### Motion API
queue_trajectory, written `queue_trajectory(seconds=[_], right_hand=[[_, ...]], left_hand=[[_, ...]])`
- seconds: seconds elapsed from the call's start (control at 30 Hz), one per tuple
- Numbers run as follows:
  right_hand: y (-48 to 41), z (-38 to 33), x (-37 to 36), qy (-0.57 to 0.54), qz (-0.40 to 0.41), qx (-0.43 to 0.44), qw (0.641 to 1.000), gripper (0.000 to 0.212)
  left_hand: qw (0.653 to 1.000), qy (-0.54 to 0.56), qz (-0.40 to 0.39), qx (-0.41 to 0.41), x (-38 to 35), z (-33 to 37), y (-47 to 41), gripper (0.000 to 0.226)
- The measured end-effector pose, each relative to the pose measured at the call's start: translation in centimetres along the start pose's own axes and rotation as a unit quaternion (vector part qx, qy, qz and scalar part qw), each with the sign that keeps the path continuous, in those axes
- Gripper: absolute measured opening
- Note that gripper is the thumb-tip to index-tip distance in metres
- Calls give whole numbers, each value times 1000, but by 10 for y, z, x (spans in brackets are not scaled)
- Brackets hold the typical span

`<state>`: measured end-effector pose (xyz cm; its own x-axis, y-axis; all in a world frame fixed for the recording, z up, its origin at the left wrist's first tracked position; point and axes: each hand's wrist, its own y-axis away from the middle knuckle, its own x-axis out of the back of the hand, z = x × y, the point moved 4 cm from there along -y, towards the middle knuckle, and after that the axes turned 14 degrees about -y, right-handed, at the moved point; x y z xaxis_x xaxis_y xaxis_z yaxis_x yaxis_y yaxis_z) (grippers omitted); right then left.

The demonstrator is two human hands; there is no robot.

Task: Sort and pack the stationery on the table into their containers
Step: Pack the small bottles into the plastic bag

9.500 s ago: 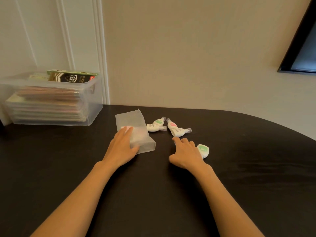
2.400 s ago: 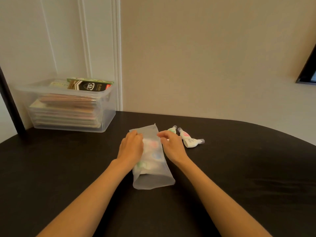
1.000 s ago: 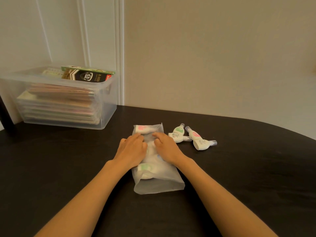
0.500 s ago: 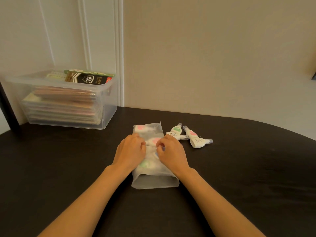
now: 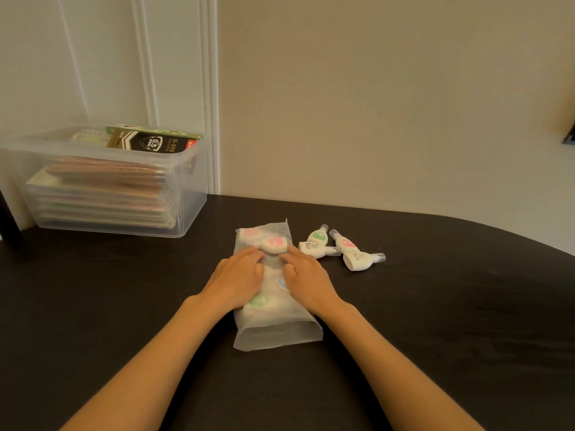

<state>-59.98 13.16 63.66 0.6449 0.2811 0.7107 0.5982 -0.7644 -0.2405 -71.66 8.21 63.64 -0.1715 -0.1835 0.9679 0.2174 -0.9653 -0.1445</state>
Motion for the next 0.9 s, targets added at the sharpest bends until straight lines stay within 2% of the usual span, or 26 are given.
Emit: queue_trajectory(seconds=[0.13,0.2,0.3,0.4,0.5,0.6,0.7,0.77,0.9], right_hand=[[-10,4,0,-28,-12,-27,999,17],[-14,3,1,-24,-6,-17,1000,20],[-18,11,5,-81,71,-22,994,17],[-21,10,10,-151,110,1,982,26],[-28,1,8,-143,59,24,988,44],[-39,-3,-1,-107,-14,34,994,42],[-46,-1,-5,-55,-82,-14,995,37],[-50,3,-7,-30,-100,-44,994,36],[-55,6,-10,-34,-86,-57,994,31]], left_hand=[[1000,8,-11,7,1,0,-8,43],[998,53,0,20,1,-4,-12,43],[983,144,76,87,7,-16,-17,38],[980,125,118,102,9,-20,-23,37],[988,115,69,75,0,-16,-33,45],[991,116,4,67,-8,-14,-42,45],[989,124,-20,77,-10,-14,-47,51],[990,118,-32,75,-11,-16,-50,53],[990,123,-29,67,-10,-17,-51,51]])
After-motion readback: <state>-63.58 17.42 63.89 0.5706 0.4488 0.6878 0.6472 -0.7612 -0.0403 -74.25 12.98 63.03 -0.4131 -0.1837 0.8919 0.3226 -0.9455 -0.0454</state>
